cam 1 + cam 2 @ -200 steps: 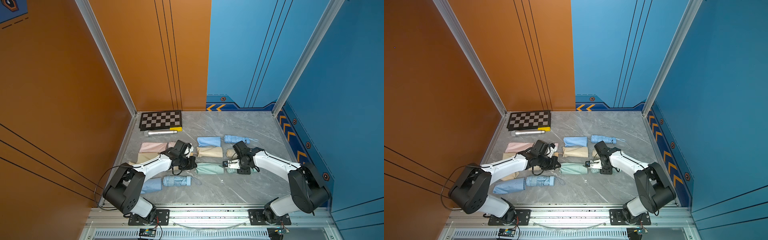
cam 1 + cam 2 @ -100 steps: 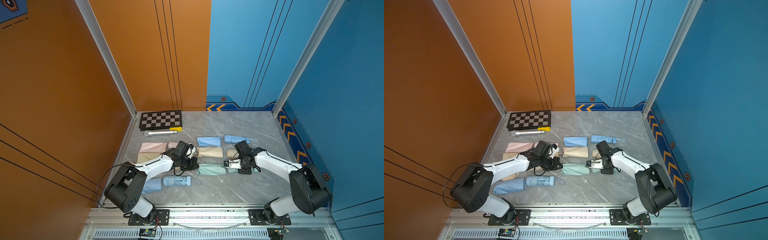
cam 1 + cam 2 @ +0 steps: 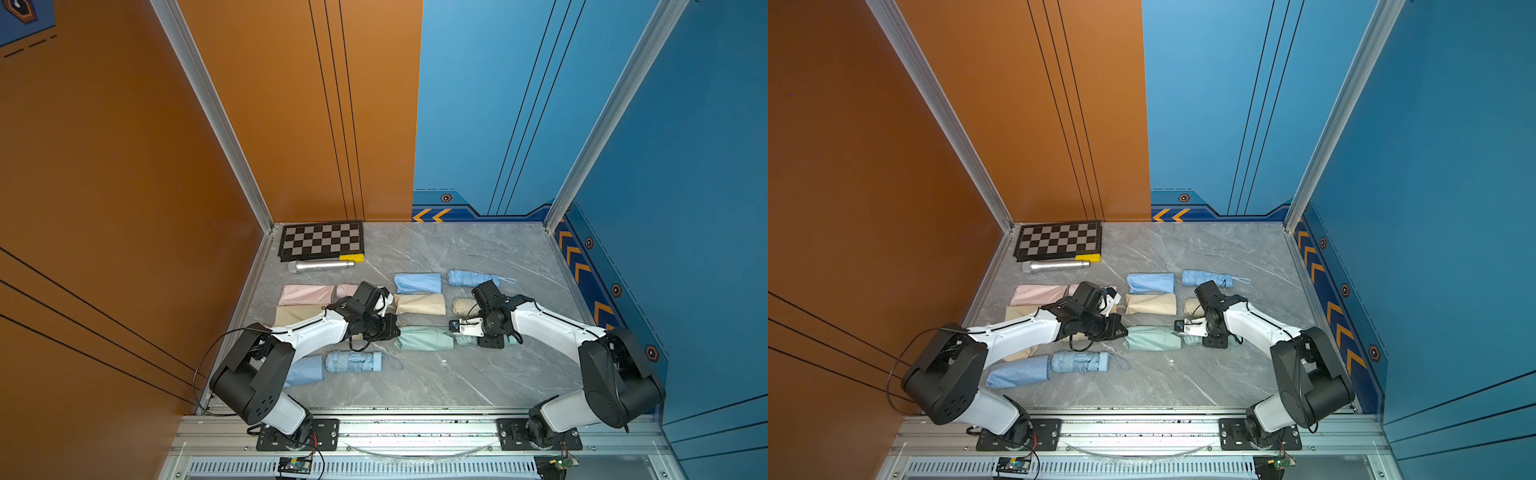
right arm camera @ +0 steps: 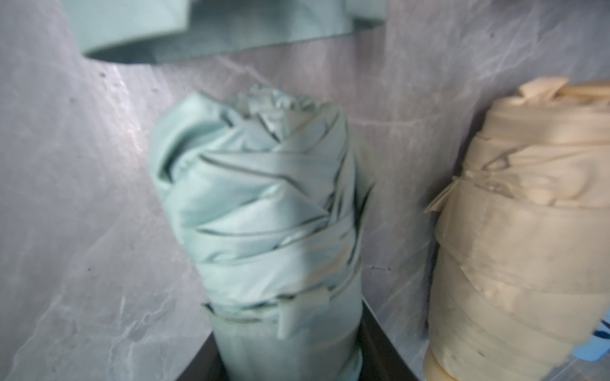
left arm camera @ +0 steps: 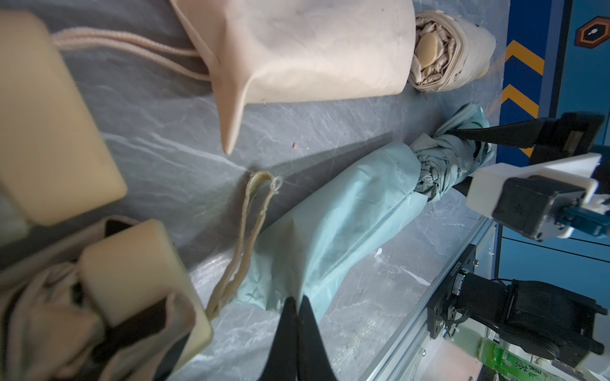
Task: Take umbrellas out of sleeves
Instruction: Place the umbrella sleeve at the center of the board, then reset both arms
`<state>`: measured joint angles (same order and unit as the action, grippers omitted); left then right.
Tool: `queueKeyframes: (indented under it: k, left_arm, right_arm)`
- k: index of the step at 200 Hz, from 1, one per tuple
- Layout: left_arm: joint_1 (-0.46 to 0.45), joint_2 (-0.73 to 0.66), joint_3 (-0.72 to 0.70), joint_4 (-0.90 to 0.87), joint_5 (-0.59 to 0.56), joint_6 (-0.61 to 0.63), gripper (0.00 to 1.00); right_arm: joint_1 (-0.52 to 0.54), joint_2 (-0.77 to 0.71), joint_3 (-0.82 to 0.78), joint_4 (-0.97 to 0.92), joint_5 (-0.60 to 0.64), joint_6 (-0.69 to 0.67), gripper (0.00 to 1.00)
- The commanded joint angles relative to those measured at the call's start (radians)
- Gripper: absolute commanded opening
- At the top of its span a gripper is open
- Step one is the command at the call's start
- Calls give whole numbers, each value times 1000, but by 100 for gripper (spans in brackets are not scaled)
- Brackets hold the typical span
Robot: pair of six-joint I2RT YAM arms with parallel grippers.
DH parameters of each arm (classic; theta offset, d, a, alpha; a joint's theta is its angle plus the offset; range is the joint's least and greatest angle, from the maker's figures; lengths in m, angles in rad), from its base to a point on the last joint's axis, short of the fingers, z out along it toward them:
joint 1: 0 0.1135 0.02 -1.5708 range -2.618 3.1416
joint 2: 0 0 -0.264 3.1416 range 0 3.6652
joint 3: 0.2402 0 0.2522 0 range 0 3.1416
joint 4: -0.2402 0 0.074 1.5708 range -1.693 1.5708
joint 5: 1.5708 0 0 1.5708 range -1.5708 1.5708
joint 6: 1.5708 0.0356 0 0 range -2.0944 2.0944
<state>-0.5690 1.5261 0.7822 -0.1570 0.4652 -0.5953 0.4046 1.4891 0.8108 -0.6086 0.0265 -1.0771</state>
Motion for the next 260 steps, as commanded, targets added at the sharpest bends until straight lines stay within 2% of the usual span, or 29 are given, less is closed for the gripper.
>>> queueKeyframes:
  k: [1, 15, 29, 40, 48, 56, 76, 116, 135, 146, 168, 194, 219, 236, 260]
  left_arm:
    - [-5, 9, 11, 7, 13, -4, 0]
    - [-6, 5, 11, 7, 13, -5, 2]
    - [-5, -8, 9, 7, 5, -9, 16]
    - [-6, -26, 5, 5, -7, -8, 33]
    - [-6, -42, 3, 2, -18, -7, 43]
    - [-6, -58, 3, -8, -33, -4, 49]
    - [-7, -95, 18, -73, -78, 20, 58]
    - [-5, -182, 40, -149, -157, 56, 66]
    - [-1, -247, 45, -183, -227, 75, 69]
    - [0, -298, 48, -202, -298, 94, 75]
    - [-1, -415, 40, -207, -494, 136, 100]
    - [2, -528, 19, -188, -753, 200, 98]
    - [13, -611, -48, -88, -954, 249, 98]
    - [18, -664, -144, 93, -1077, 342, 98]
    - [35, -707, -308, 389, -1197, 491, 98]
  right_arm:
    - [-11, -3, -20, -10, -10, -11, 43]
    - [-10, -2, -19, -9, -10, -6, 55]
    - [-10, -13, -14, -8, -20, 7, 71]
    - [-10, -27, -9, -9, -32, 19, 91]
    - [-11, -42, -5, -10, -41, 26, 97]
    - [-11, -61, -4, -10, -51, 29, 100]
    - [-15, -122, -2, -9, -73, 39, 100]
    - [-21, -258, 10, -7, -129, 86, 100]
    - [-21, -330, 16, 13, -196, 138, 100]
    - [-19, -376, 11, 54, -240, 196, 100]
    - [-18, -472, -29, 219, -324, 380, 100]
    - [-26, -585, -131, 511, -390, 678, 100]
    - [-50, -647, -244, 765, -303, 936, 100]
    - [-76, -658, -307, 842, -222, 999, 100]
    - [-128, -637, -385, 940, -16, 1072, 100]
